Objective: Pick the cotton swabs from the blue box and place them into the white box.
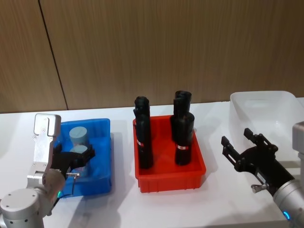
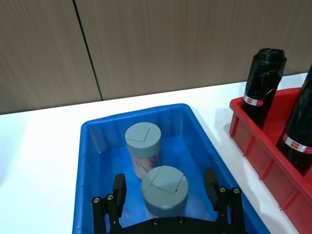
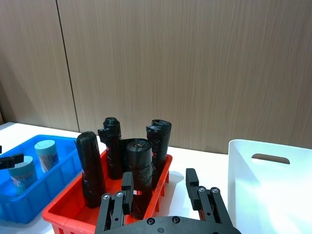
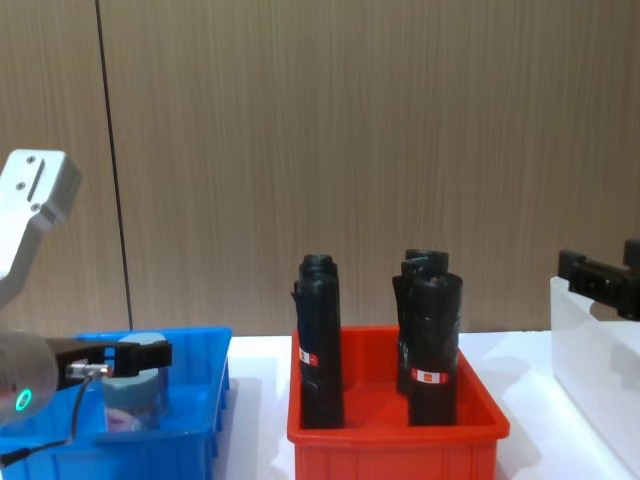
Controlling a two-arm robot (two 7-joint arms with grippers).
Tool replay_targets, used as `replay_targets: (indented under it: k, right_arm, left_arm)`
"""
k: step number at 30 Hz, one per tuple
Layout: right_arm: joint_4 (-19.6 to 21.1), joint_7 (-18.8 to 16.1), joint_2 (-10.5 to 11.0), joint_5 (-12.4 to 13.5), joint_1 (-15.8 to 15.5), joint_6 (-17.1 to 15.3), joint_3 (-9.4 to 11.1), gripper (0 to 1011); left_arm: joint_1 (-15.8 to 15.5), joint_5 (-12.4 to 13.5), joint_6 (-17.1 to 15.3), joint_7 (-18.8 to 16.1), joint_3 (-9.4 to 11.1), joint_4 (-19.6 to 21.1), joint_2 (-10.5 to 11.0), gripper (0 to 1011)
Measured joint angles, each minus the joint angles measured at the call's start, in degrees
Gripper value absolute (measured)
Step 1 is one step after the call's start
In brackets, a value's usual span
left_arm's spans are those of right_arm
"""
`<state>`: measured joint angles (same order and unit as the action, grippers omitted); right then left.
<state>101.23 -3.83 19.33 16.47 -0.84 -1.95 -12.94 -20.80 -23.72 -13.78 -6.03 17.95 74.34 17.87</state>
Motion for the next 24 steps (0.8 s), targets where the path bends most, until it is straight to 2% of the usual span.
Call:
replay_targets:
  k: [9, 24]
  right_arm:
    - [0.00, 0.00, 0.00, 0.00, 0.00, 0.00, 0.00, 668]
    - [0.00, 0.00, 0.00, 0.00, 0.00, 0.00, 0.00, 668]
  left_arm:
    - [-1.44, 1.52, 0.02, 1.10, -0.39, -2.75, -0.38, 1004]
    - [-4.30, 3.56, 4.21, 7.31, -0.74, -9.98, -1.21, 1004]
